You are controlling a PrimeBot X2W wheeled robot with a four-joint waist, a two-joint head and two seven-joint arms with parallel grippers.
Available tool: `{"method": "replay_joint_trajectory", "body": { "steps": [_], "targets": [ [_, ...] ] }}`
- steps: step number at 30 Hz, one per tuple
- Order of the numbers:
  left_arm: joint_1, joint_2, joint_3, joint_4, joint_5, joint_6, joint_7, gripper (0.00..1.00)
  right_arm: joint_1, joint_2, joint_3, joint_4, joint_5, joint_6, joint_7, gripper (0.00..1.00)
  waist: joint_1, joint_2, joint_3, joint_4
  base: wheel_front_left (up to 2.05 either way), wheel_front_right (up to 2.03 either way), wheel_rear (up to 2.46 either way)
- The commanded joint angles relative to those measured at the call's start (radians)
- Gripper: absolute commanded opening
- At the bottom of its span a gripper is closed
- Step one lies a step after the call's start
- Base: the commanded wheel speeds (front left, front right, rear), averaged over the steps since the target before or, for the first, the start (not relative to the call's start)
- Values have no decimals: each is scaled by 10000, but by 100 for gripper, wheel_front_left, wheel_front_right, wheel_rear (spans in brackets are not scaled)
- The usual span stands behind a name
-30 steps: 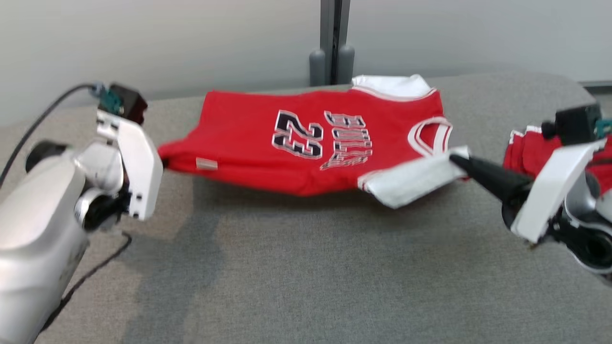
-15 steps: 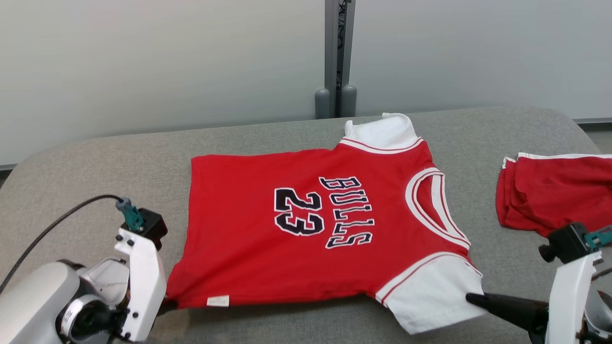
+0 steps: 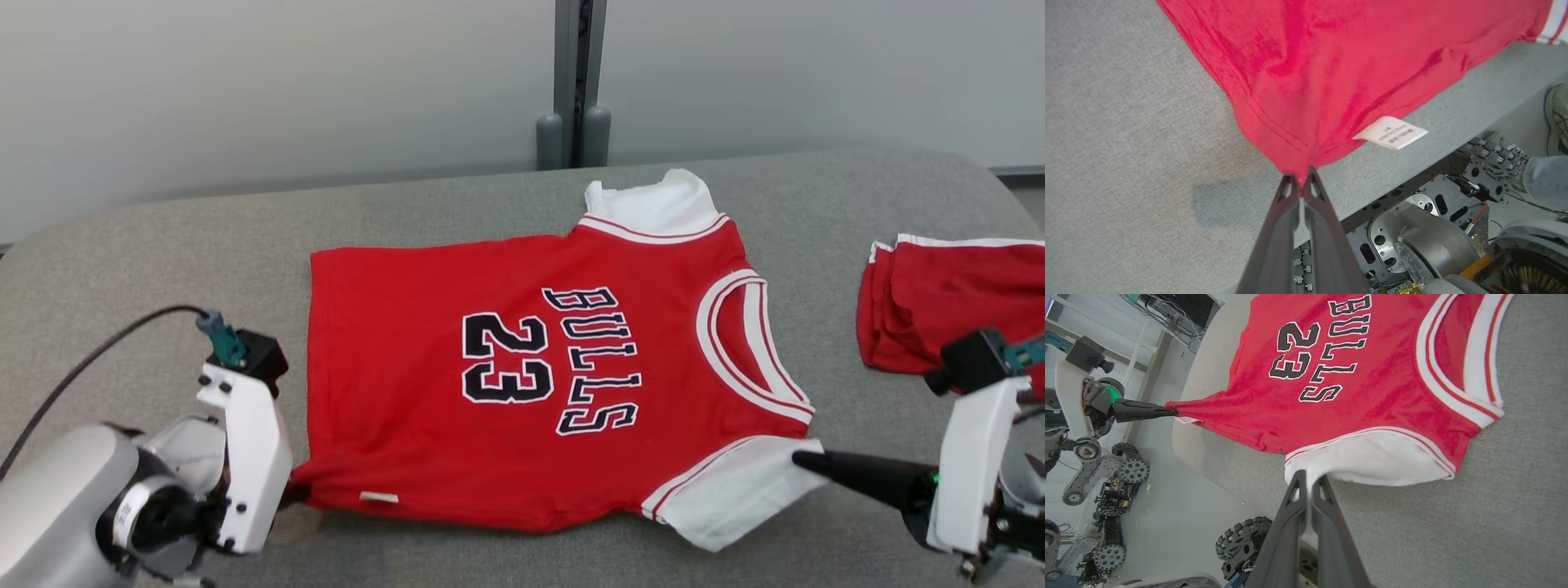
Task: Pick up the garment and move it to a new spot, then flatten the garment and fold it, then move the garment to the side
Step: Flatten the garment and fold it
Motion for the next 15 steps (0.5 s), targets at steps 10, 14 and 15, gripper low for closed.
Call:
{"method": "replay_joint_trajectory", "body": {
  "steps": [10,14,15],
  "targets": [
    [-1778,-1014,116,2040,449,39,65,0,-1005,901,-850,1803,1373,3,453,0,0,0,1063,-92,0,0,0],
    [-2282,-1294,176,2679,575,-62,-64,0,-1172,1167,-1222,2350,1685,3,520,0,0,0,1325,-160,0,0,0],
    [-2395,-1353,192,2826,599,-65,-77,0,-1224,1240,-1297,2506,1702,3,542,0,0,0,1378,-179,0,0,0]
  ]
}}
